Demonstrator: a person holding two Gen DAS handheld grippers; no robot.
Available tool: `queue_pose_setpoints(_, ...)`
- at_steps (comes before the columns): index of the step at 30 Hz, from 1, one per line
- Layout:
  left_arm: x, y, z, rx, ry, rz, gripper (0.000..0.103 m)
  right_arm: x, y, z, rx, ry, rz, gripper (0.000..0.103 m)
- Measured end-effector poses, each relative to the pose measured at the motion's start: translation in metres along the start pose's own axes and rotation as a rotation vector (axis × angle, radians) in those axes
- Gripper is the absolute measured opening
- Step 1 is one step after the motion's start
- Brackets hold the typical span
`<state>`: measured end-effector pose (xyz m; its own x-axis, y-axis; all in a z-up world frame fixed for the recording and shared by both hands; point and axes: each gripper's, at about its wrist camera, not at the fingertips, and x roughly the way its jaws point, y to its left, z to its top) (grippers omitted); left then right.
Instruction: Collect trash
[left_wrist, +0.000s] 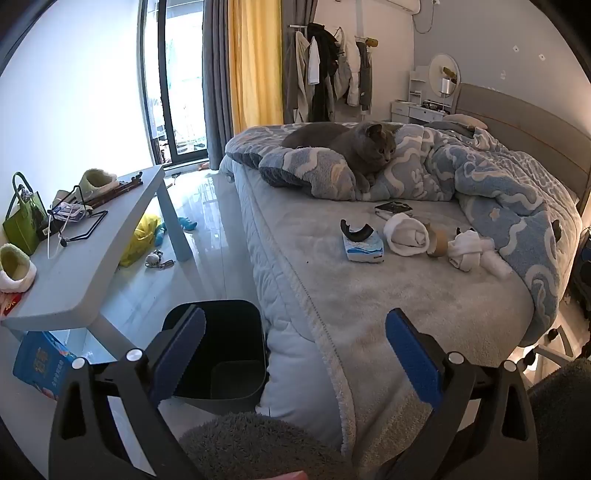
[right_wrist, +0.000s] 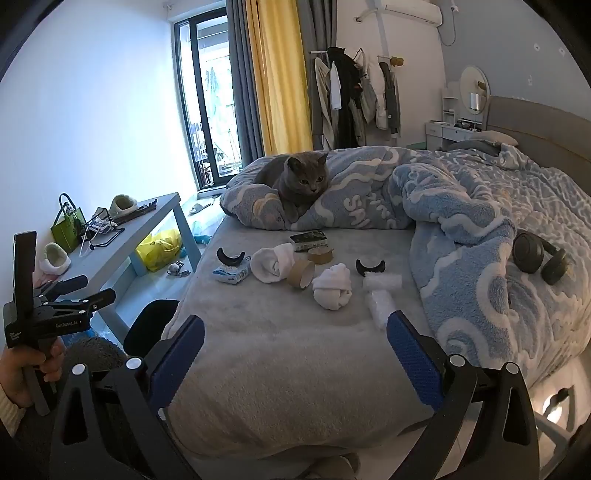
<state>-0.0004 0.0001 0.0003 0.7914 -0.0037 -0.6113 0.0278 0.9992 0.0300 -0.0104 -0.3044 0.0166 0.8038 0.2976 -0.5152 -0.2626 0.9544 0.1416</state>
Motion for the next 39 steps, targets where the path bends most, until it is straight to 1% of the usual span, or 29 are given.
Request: queue_pose_setpoints(39, 0.0005, 0.0005, 0.0001, -0.004, 0.003, -0.003, 0.100, 0.0012, 0.0014, -0.0009, -0.005, 0.004, -0.003, 0.100)
